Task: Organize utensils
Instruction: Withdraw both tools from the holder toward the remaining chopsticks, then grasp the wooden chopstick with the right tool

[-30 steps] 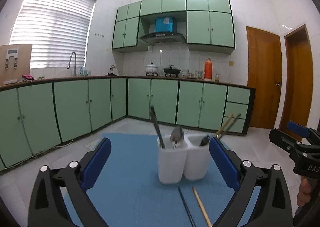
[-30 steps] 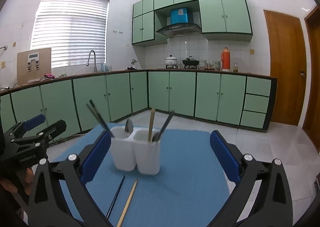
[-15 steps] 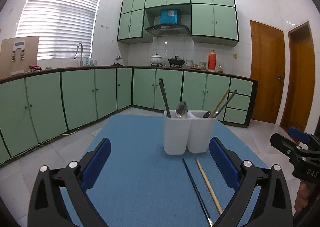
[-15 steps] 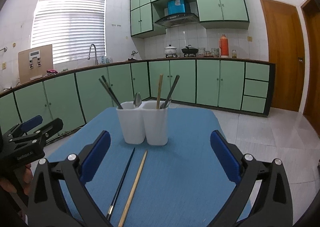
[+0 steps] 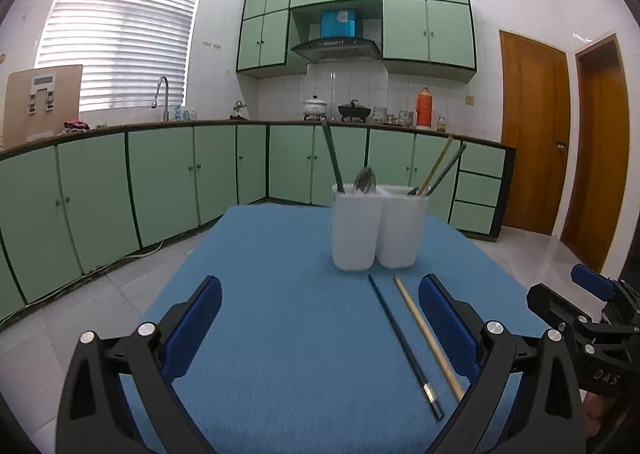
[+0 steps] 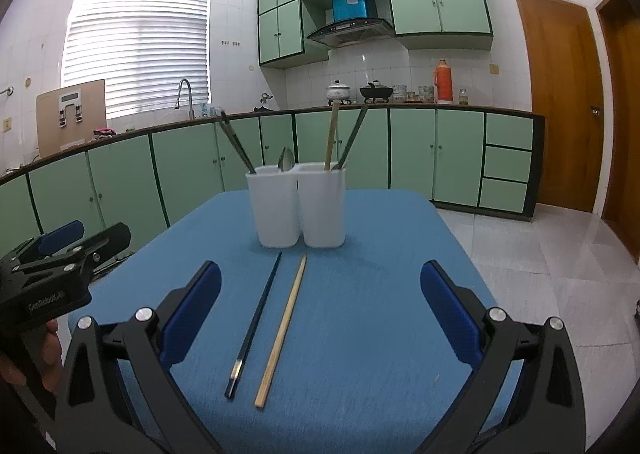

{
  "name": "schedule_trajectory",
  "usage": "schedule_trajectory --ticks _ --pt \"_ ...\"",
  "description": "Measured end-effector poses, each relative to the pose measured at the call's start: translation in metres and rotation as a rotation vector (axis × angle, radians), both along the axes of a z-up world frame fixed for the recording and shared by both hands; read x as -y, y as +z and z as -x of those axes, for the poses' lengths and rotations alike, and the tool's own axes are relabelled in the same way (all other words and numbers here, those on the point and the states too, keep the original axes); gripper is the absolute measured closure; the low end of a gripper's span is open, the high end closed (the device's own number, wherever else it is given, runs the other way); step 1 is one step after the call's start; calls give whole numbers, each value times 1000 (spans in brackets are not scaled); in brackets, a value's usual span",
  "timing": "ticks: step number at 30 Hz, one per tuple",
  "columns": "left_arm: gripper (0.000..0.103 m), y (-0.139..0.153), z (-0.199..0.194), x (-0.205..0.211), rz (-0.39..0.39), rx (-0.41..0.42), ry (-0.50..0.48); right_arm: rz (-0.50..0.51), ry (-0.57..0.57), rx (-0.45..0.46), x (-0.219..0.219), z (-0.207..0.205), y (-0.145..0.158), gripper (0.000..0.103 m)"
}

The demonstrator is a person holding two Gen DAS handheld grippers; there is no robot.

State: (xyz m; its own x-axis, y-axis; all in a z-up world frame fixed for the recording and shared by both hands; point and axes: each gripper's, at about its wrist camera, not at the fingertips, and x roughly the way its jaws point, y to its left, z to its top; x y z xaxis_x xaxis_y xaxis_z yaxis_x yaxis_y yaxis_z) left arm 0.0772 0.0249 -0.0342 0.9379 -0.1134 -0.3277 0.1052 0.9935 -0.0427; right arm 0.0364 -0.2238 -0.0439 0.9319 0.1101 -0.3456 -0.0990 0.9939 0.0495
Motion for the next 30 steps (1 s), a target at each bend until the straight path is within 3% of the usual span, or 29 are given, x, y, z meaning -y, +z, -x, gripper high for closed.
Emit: schedule_trajectory --ticks 13,15,21,30 --pt "6 -41 19 1 -25 -18 10 53 -46 12 -15 19 -51 9" --pt "6 -43 22 2 -29 -8 11 63 -50 20 -19 21 -56 23" --pt "6 -48 26 -3 -22 -5 23 48 -61 16 -27 20 -78 46" --pt "6 -52 27 -5 -19 -16 31 51 -31 -24 -42 20 -95 69"
